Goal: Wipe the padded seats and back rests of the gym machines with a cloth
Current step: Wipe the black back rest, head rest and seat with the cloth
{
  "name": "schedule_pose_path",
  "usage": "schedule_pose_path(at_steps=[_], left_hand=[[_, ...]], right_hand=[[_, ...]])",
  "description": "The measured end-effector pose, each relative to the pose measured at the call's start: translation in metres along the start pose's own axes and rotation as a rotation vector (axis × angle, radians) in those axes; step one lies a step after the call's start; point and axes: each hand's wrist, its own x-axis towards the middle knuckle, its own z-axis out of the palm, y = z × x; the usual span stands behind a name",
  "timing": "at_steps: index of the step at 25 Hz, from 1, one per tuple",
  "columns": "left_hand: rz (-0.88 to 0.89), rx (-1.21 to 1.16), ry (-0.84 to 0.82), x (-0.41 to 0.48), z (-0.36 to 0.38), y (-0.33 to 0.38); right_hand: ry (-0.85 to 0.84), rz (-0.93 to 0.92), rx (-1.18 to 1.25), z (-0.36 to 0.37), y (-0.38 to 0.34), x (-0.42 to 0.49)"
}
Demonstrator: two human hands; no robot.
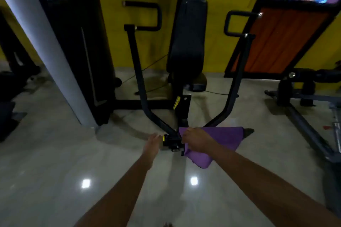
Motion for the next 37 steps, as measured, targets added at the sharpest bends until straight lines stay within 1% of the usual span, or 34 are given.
schedule_pose_path(at_steps=[1, 2, 3, 5, 7, 8, 9, 10, 11, 13, 16, 18, 20, 22, 24, 25, 27, 28, 29, 30, 32, 33, 35, 37], left_hand=[[-0.012, 0.015, 0.023, 0.012, 0.003, -0.005], [-0.028, 0.034, 0.052, 0.022, 0.004, -0.009], [-0.047, 0.046, 0.062, 0.028, 0.005, -0.013], [-0.086, 0.082, 0.065, 0.039, 0.007, -0.021], [-0.106, 0.07, 0.059, 0.048, 0.011, -0.022], [-0.099, 0.047, 0.04, 0.049, 0.014, -0.019], [-0.082, 0.03, 0.016, 0.047, 0.016, -0.012], [-0.054, 0.03, -0.002, 0.046, 0.017, -0.003], [-0.022, 0.032, -0.026, 0.04, 0.017, 0.009], [0.061, 0.036, -0.079, 0.023, 0.009, 0.037], [0.225, 0.115, -0.117, 0.005, -0.02, 0.062], [0.307, 0.231, -0.102, 0.001, -0.04, 0.076], [0.391, 0.391, -0.012, 0.005, -0.06, 0.088], [0.49, 0.433, 0.092, 0.012, -0.088, 0.104], [0.544, 0.425, 0.126, 0.017, -0.118, 0.124], [0.574, 0.457, 0.111, 0.019, -0.132, 0.135], [0.631, 0.585, 0.064, 0.027, -0.165, 0.154], [0.636, 0.65, 0.039, 0.034, -0.179, 0.161], [0.634, 0.694, 0.015, 0.04, -0.194, 0.166], [0.632, 0.724, 0.008, 0.047, -0.208, 0.169], [0.621, 0.719, -0.007, 0.055, -0.229, 0.176], [0.612, 0.704, -0.047, 0.059, -0.24, 0.179], [0.604, 0.779, -0.175, 0.066, -0.261, 0.183], [0.583, 1.089, -0.303, 0.076, -0.278, 0.185]], right_hand=[[0.082, -0.074, -0.1, 0.007, 0.009, 0.022], [0.112, -0.121, -0.21, 0.011, 0.016, 0.038], [0.041, -0.159, -0.329, 0.015, 0.02, 0.051], [-0.122, -0.194, -0.431, 0.016, 0.03, 0.068], [-0.135, -0.294, -0.406, 0.016, 0.043, 0.082], [-0.141, -0.309, -0.365, 0.012, 0.047, 0.08], [-0.048, -0.376, -0.335, 0.009, 0.049, 0.08], [-0.035, -0.364, -0.188, 0.0, 0.049, 0.076], [0.014, -0.395, -0.037, -0.011, 0.047, 0.072], [0.11, -0.327, 0.328, -0.032, 0.044, 0.065], [0.306, -0.22, 0.694, -0.062, 0.044, 0.066], [0.362, -0.198, 0.896, -0.086, 0.038, 0.072], [0.449, -0.193, 0.971, -0.112, 0.032, 0.084], [0.486, -0.177, 1.047, -0.138, 0.028, 0.1], [0.419, -0.153, 1.139, -0.154, 0.025, 0.117], [0.357, -0.161, 1.203, -0.155, 0.022, 0.125], [0.217, -0.2, 1.385, -0.15, 0.011, 0.14], [0.16, -0.19, 1.445, -0.144, 0.006, 0.15], [0.116, -0.162, 1.442, -0.139, 0.002, 0.161], [0.067, -0.136, 1.387, -0.133, -0.002, 0.173], [0.021, -0.081, 1.161, -0.127, -0.01, 0.196], [0.046, -0.051, 1.119, -0.126, -0.017, 0.207], [0.18, 0.056, 1.216, -0.131, -0.027, 0.227], [0.343, 0.144, 1.284, -0.144, -0.032, 0.242]])
